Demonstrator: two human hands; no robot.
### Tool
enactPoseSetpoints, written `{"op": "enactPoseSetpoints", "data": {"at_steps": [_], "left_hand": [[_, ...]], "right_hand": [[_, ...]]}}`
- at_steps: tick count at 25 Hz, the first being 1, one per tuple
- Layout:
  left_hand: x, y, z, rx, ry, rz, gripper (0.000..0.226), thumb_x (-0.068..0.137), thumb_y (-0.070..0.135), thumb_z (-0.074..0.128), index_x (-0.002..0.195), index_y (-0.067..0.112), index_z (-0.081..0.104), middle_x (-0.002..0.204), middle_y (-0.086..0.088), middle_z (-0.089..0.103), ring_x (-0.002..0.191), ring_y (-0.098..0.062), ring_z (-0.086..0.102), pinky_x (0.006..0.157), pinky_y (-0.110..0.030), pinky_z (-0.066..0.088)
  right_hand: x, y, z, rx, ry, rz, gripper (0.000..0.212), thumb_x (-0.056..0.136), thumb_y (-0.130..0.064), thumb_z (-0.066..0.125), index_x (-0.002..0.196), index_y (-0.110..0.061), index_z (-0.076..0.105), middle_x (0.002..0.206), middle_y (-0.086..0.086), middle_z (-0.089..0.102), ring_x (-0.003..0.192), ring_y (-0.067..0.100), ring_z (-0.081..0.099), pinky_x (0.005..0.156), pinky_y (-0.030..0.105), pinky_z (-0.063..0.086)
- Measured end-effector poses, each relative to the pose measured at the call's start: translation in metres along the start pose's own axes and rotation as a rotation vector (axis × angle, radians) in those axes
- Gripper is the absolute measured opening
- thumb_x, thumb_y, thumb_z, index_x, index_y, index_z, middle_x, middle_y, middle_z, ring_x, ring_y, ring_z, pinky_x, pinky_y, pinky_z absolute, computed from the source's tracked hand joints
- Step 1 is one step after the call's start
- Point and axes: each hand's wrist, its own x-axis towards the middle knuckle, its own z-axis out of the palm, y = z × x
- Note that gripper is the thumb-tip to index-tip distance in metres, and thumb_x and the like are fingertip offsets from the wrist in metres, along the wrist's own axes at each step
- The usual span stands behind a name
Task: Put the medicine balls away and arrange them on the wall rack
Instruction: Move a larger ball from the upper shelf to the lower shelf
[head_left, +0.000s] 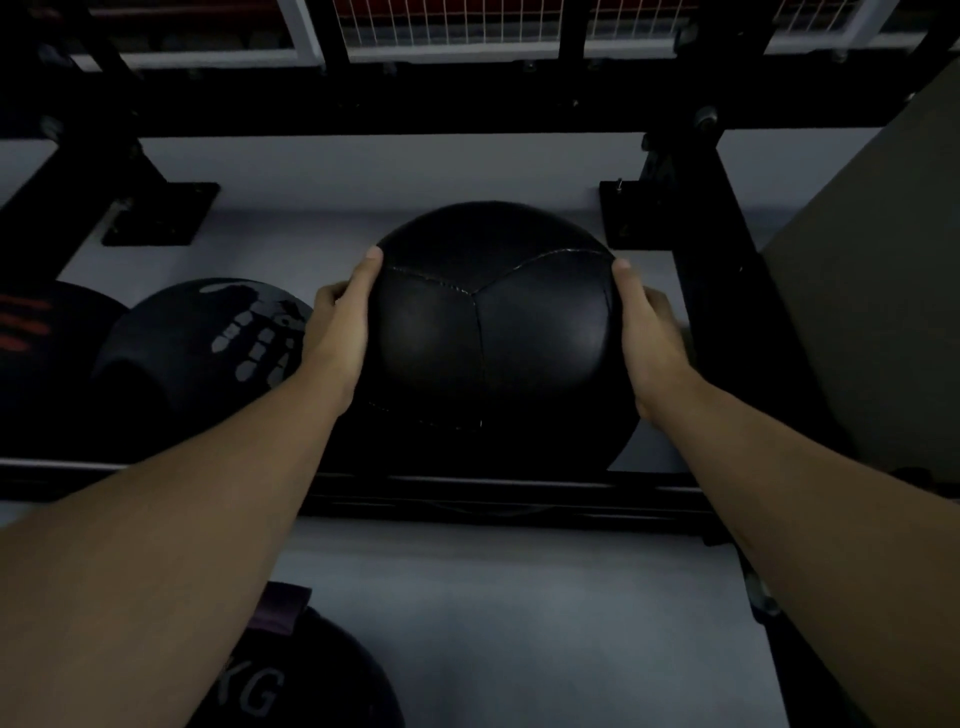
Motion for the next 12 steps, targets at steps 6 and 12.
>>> {"op": "enactPoseSetpoints", "data": {"at_steps": [6,12], "left_hand": [[-0.033,0.021,-0.003,-0.116,0.089,0.215,0.057,0.095,0.071,0.055,0.135,0.030,0.057,0.133,0.004,0.066,0.123,-0.013,0.065,0.104,-0.031,0.053],[-0.057,0.119,-0.007,-0.118,0.096,0.340,0.055,0.090,0.068,0.060,0.125,0.026,0.064,0.125,0.003,0.073,0.114,-0.009,0.070,0.099,-0.027,0.056]], "right_hand": [[-0.041,-0.024,-0.008,0.091,0.143,-0.214,0.057,0.094,-0.068,0.049,0.140,-0.034,0.053,0.137,-0.003,0.061,0.124,0.015,0.059,0.109,0.039,0.048],[-0.068,-0.094,-0.032,0.197,0.286,-0.283,0.062,0.095,-0.064,0.047,0.142,-0.025,0.055,0.136,-0.002,0.064,0.125,0.014,0.060,0.111,0.039,0.048]]}}
